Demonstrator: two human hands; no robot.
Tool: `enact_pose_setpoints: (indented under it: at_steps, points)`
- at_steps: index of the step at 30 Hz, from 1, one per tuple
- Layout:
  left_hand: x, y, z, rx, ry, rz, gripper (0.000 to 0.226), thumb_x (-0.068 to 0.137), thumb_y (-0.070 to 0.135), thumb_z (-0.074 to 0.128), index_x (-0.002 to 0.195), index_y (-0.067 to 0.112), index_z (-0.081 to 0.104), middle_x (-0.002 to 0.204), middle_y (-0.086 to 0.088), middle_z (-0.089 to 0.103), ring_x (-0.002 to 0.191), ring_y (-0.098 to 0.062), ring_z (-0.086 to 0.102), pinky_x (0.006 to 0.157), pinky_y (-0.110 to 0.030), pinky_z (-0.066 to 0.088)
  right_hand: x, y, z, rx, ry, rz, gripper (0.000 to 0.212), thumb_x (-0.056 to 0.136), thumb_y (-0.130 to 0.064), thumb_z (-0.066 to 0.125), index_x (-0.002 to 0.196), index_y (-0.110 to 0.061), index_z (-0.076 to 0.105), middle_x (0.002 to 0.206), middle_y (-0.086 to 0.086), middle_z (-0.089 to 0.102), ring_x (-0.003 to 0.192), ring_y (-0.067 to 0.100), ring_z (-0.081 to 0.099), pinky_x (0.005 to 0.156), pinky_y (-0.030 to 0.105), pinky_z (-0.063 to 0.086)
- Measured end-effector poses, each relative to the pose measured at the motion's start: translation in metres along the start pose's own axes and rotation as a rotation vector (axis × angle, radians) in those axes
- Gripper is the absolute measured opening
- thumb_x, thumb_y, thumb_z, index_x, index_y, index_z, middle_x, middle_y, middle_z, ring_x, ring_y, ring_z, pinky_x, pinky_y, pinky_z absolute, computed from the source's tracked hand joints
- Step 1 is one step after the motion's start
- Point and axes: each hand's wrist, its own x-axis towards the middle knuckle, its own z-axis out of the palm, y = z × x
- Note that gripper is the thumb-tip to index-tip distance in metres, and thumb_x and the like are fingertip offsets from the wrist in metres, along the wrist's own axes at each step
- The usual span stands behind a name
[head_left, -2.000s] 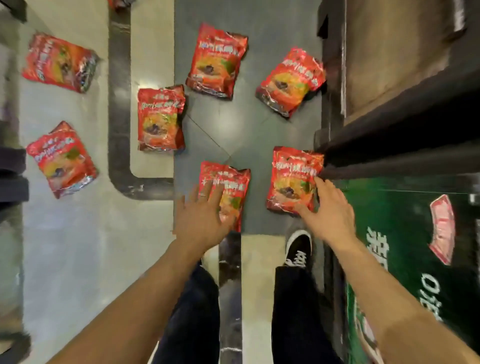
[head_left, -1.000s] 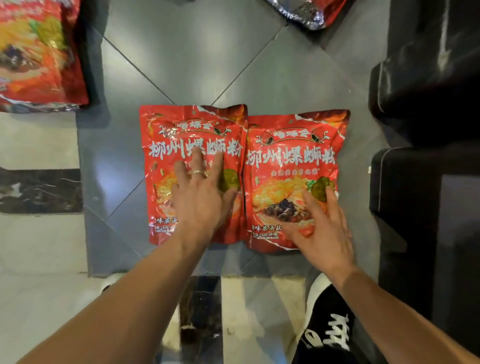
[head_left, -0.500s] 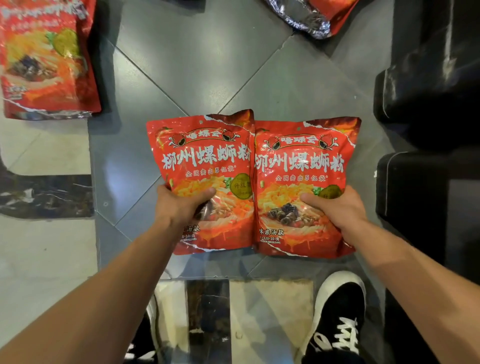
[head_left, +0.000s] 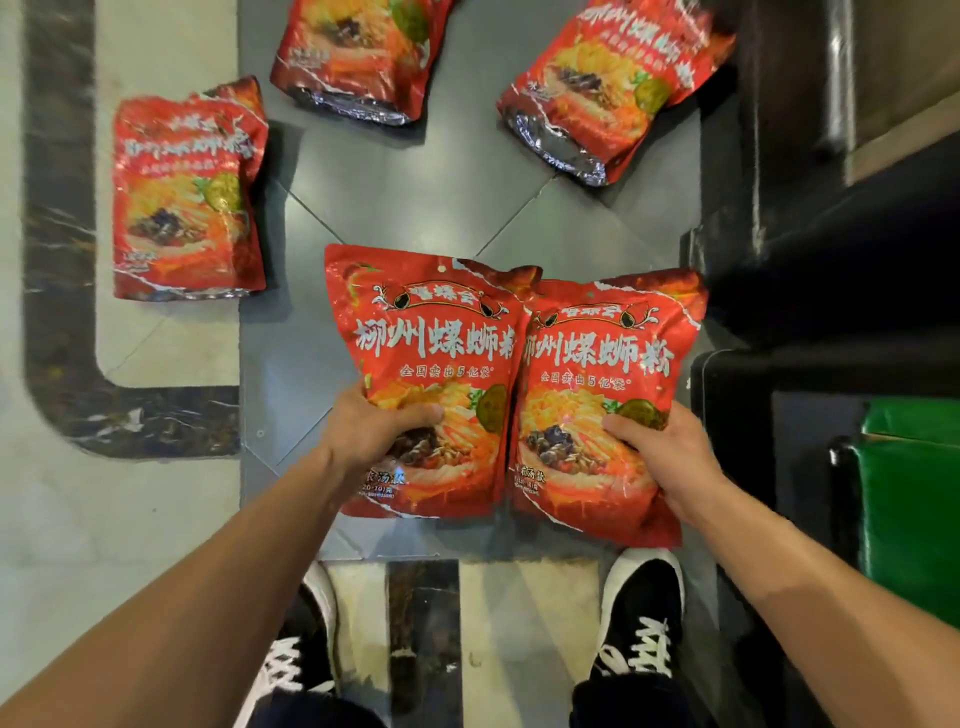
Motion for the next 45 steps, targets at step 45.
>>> enact_pose_setpoints:
  at_steps: [45]
  points:
    - [-0.834, 0.491, -0.117, 0.237, -0.957, 0.841, 0.107, 0.005, 0.043, 0.1, 0.104, 0.01, 0.074, 0.101, -0.012, 0.077, 0.09, -0.03, 0.075, 0.084, -0.039, 0.058, -0.952, -0.3, -0.266, 0.649, 0.808, -0.733, 0.043, 0.062, -0.014, 0.086, 0.101, -0.011, 0.069, 0.085, 0.01, 0.076, 0.079, 0.031, 0.072, 0.076, 0.04, 0.056]
